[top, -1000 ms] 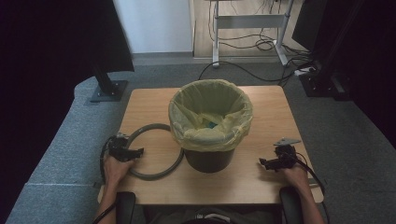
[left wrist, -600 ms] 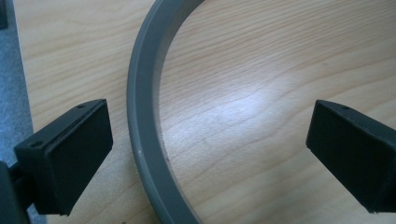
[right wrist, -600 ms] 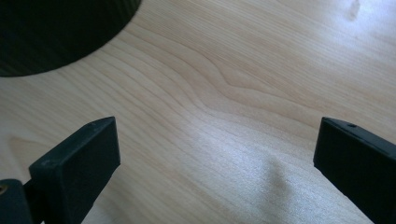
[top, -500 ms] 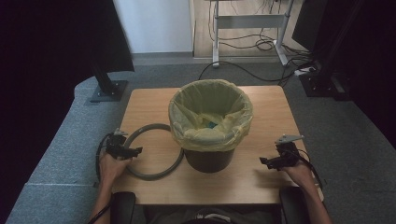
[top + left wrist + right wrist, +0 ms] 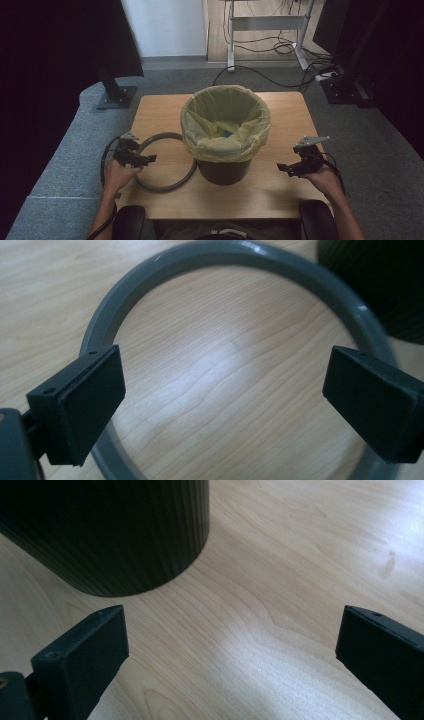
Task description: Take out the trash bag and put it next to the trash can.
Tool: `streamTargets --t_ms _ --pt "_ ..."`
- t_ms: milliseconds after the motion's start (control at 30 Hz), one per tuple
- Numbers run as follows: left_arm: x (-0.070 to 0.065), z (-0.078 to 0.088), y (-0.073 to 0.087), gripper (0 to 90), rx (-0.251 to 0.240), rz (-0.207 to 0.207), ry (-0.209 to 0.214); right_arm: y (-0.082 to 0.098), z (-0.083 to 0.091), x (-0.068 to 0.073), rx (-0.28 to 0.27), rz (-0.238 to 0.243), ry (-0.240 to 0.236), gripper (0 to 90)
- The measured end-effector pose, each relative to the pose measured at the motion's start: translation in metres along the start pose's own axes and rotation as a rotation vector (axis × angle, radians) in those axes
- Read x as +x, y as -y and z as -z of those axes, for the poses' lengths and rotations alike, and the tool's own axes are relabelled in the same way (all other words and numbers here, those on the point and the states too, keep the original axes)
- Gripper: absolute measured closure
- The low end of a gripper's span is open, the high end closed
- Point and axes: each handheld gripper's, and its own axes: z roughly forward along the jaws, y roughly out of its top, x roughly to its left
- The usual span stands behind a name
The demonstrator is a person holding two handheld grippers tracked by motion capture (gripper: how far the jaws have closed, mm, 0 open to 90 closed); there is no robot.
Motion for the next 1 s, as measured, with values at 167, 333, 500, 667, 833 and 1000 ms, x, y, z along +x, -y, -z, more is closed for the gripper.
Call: streamTargets --t_ms 167,333,500,667,833,1000 --pt "-0.009 0.01 -0.012 2.8 0.002 -0.035 0.016 -0.012 0.009 0.003 -0.012 0.01 -0.035 0.3" --pt "-0.016 0.021 -0.025 2.8 -0.014 -0.056 0.044 -0.024 0.018 0.007 -0.019 0.025 -0.06 0.3" --pt "-0.024 0.034 -0.037 2.9 -0.019 -0.087 0.065 -0.037 0.027 0.01 -0.026 0.046 -0.078 0.4" --pt "-0.033 0.045 -0.05 3.2 -0.026 -0.116 0.099 -0.053 0.037 0.016 -0.032 0.072 -0.102 0.4" --pt "-0.043 0.058 -0.064 3.3 -0.045 -0.141 0.143 -0.069 0.047 0.022 -0.043 0.09 -0.133 0.5" --pt "-0.053 0.068 -0.078 3.8 -0.055 -0.165 0.183 -0.086 0.058 0.027 -0.05 0.108 -0.159 0.5"
